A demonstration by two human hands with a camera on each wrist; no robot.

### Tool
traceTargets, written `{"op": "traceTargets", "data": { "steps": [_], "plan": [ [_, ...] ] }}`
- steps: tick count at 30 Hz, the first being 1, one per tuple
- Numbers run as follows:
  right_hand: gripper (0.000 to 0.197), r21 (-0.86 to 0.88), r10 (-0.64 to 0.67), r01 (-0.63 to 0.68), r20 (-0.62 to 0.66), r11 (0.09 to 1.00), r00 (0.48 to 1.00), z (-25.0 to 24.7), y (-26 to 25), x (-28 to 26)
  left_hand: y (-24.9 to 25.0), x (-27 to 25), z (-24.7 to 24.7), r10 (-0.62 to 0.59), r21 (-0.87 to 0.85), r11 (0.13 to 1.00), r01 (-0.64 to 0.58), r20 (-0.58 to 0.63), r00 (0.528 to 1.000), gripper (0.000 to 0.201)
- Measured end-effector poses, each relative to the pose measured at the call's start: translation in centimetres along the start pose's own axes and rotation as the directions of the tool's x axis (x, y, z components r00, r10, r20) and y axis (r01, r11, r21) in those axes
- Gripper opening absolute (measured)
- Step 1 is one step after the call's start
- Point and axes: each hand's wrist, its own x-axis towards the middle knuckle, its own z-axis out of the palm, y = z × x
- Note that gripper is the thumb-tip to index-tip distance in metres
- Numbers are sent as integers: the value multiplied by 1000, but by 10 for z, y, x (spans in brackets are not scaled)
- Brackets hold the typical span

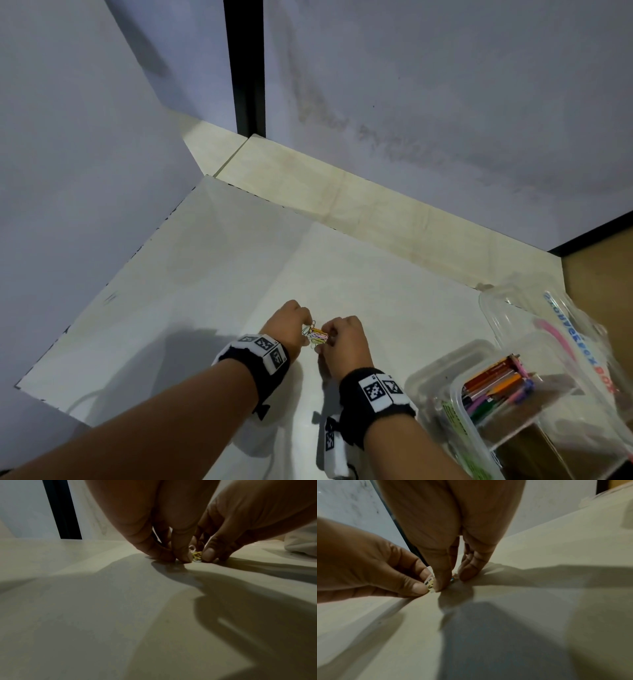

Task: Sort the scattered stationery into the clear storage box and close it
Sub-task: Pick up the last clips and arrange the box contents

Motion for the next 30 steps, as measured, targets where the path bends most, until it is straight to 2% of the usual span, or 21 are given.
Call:
{"op": "traceTargets", "data": {
  "steps": [4,6,9,13,16,19,23,25,27,29,30],
  "plan": [
    [51,-51,-50,52,37,997,998,-1,1,-1,2,0,-1,-8,10,1000,8,36,999,28],
    [56,-77,-89,94,66,993,994,1,-1,0,2,-2,0,-35,-140,990,36,12,999,26],
    [42,-73,-157,162,71,984,985,3,-5,1,1,-9,2,-72,-316,947,57,-38,997,23],
    [22,-151,-172,179,57,972,983,10,-3,-2,-2,-11,3,-190,-329,935,133,-147,971,24],
    [23,-309,-206,227,100,924,973,19,-5,-4,-4,-12,2,-187,-378,914,150,-65,980,26],
    [26,-481,-161,226,174,847,972,24,-10,-8,-5,-13,1,-179,-348,926,146,-64,982,26],
    [27,-560,-95,180,177,809,980,18,-10,-12,-11,-16,3,-149,-293,948,122,-70,986,25],
    [24,-506,-15,96,161,857,987,7,-5,-10,-14,-20,1,-98,-171,981,91,-35,995,25],
    [14,-377,97,-41,132,925,986,-11,-3,-12,-16,-22,0,-54,-9,998,54,27,998,36],
    [8,-157,189,-176,75,972,979,-31,0,-22,-14,-25,1,-42,160,987,32,60,997,39],
    [12,-4,214,-214,56,977,975,-40,-1,-29,-11,-26,1,-39,220,975,27,50,998,36]
  ]
}}
